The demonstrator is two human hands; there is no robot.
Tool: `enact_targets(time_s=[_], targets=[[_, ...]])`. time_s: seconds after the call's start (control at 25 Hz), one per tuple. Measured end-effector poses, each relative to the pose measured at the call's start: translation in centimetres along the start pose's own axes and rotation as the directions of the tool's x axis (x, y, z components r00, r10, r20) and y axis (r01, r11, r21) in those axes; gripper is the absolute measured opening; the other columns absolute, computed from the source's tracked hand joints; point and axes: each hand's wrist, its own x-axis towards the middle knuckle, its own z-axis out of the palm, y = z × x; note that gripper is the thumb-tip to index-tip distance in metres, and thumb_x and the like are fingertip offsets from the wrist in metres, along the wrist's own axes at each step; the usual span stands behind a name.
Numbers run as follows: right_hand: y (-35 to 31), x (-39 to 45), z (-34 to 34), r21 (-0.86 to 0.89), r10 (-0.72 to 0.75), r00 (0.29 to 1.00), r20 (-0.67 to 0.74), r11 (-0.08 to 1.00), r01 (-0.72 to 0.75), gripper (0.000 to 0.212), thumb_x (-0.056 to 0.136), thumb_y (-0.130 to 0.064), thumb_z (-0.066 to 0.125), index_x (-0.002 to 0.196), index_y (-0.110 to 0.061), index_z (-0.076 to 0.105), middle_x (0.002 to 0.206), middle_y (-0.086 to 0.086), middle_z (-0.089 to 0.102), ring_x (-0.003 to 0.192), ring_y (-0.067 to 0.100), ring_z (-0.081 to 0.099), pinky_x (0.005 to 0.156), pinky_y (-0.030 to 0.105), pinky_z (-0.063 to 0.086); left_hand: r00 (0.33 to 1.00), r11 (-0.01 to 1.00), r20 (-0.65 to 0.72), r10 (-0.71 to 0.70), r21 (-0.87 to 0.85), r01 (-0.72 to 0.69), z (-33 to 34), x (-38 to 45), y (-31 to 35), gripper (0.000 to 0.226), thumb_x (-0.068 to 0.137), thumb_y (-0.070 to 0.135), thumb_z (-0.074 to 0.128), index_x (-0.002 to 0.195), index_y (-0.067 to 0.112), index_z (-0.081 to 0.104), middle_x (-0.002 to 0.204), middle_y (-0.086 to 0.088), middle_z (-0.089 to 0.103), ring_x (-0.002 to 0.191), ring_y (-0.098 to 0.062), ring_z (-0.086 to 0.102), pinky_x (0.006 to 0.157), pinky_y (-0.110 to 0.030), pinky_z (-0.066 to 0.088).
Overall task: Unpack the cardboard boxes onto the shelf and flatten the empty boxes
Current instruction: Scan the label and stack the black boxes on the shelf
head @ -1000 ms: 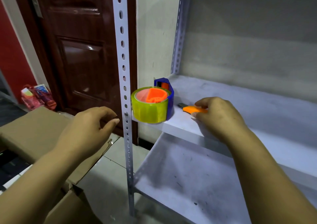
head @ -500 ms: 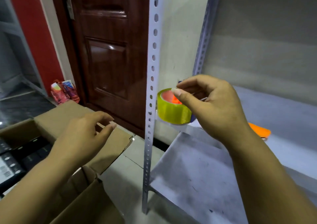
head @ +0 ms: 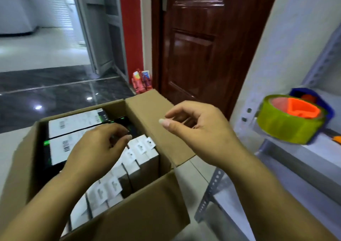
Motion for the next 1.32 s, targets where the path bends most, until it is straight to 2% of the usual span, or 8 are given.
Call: enact_targets(time_s=[0.12,0.24,0.52,0.72,0.96,1.04,1.12,1.32], targets=[[0.2,1.3,3.7,-0.014,0.009,0.989,0.151,1.000,-0.007,0.021,0.085,-0.046,0.066,0.097,-0.030,0.071,0.081,-0.017,0.066,0.077,0.000,0.061,0.068,0.022,0.053,0.993,0.994,-0.034,-0.111,0.003,0.111,-1.3,-1.9,-3.1,0.002,0.088,0.037,0.062,0.090,0.037,0.062,0.089,0.016,0.064,0.079,-0.001,0.058,0.067,-0.026,0.049],[0.6,2.6,7.3,-0.022,0.000,0.964,0.265,1.000,0.006,0.020,0.085,-0.046,0.067,0.096,-0.030,0.070,0.080,-0.017,0.066,0.075,-0.002,0.060,0.068,0.021,0.052,0.978,0.979,-0.062,-0.201,0.031,0.203,-2.2,-3.6,-5.8,0.006,0.088,0.037,0.061,0.086,0.041,0.058,0.082,0.021,0.060,0.079,-0.004,0.060,0.061,-0.018,0.042],[2.7,5.4,13.8,-0.111,0.041,0.894,0.447,0.994,0.010,0.025,0.086,-0.051,0.063,0.102,-0.033,0.065,0.085,-0.015,0.064,0.077,0.005,0.060,0.071,0.031,0.056,0.910,0.917,-0.135,-0.391,0.028,0.398,-1.8,-5.9,-11.1,0.011,0.090,0.031,0.062,0.097,0.024,0.067,0.085,0.014,0.062,0.076,-0.001,0.057,0.062,-0.013,0.042],[4.6,8.8,16.8,-0.171,0.092,0.869,0.487,0.985,-0.009,0.019,0.086,-0.049,0.065,0.089,-0.030,0.063,0.080,-0.010,0.065,0.071,0.008,0.060,0.066,0.032,0.054,0.862,0.874,-0.227,-0.453,0.081,0.480,-2.2,-5.8,-13.8,0.012,0.088,0.031,0.063,0.096,0.023,0.068,0.090,0.008,0.062,0.081,-0.011,0.056,0.066,-0.025,0.041],[5.1,12.7,20.1,-0.295,0.143,0.859,0.491,0.955,0.010,0.033,0.090,-0.042,0.062,0.115,-0.021,0.056,0.097,-0.008,0.061,0.082,0.013,0.062,0.077,0.039,0.057,0.802,0.823,-0.319,-0.505,0.104,0.559,-2.3,-4.7,-16.4,0.023,0.089,0.021,0.063,0.109,0.012,0.068,0.113,-0.005,0.058,0.104,-0.029,0.054,0.088,-0.040,0.048],[5.8,13.9,21.4,-0.339,0.176,0.849,0.498,0.941,0.004,0.040,0.090,-0.043,0.062,0.119,-0.017,0.055,0.106,-0.003,0.062,0.087,0.015,0.061,0.079,0.038,0.055,0.777,0.798,-0.327,-0.538,0.101,0.595,-2.0,-4.2,-16.9,0.027,0.093,0.017,0.057,0.117,0.007,0.063,0.122,-0.008,0.055,0.109,-0.031,0.052,0.091,-0.038,0.046],[6.8,15.0,22.7,-0.358,0.214,0.831,0.513,0.933,-0.019,0.039,0.087,-0.048,0.064,0.112,-0.019,0.058,0.110,-0.001,0.064,0.086,0.017,0.062,0.074,0.036,0.055,0.761,0.777,-0.322,-0.563,0.105,0.620,-1.6,-4.0,-17.3,0.026,0.096,0.012,0.051,0.117,0.001,0.060,0.123,-0.010,0.055,0.106,-0.031,0.053,0.085,-0.032,0.042],[8.1,16.2,24.5,-0.218,0.268,0.743,0.613,0.962,-0.167,0.030,0.088,-0.044,0.065,0.101,-0.018,0.065,0.096,-0.001,0.069,0.082,0.016,0.064,0.063,0.028,0.049,0.746,0.764,-0.309,-0.590,0.083,0.639,-0.9,-4.2,-18.3,0.025,0.097,0.007,0.044,0.113,-0.001,0.061,0.112,-0.011,0.060,0.092,-0.028,0.055,0.077,-0.030,0.043]])
